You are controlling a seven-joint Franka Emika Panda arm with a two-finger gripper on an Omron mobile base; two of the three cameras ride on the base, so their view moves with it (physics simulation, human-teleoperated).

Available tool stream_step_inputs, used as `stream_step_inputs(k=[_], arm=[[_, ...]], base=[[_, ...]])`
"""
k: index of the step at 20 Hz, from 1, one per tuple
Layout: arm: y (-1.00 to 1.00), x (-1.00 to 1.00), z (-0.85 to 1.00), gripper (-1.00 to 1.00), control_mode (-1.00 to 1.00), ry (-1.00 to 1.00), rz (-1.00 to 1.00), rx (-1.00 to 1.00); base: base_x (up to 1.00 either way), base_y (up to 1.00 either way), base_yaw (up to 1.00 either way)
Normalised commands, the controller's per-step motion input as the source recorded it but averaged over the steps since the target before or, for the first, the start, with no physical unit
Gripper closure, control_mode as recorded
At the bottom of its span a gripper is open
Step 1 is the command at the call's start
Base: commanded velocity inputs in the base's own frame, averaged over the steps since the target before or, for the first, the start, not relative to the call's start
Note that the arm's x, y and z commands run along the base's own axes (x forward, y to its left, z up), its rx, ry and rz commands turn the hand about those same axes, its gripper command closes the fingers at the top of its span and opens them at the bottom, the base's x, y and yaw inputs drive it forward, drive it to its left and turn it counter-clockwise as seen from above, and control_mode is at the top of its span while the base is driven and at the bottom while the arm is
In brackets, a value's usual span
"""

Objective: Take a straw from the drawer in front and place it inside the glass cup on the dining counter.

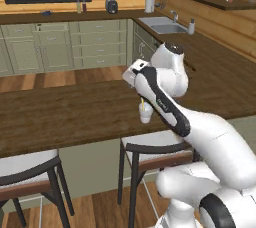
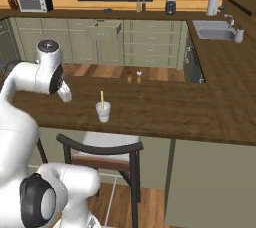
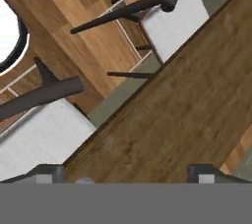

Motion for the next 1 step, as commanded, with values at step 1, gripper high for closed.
stream_step_inputs(k=[1], arm=[[0.52,-0.69,0.00,-1.00,-1.00,0.22,0.16,-0.37]], base=[[0.00,0.00,0.00]])
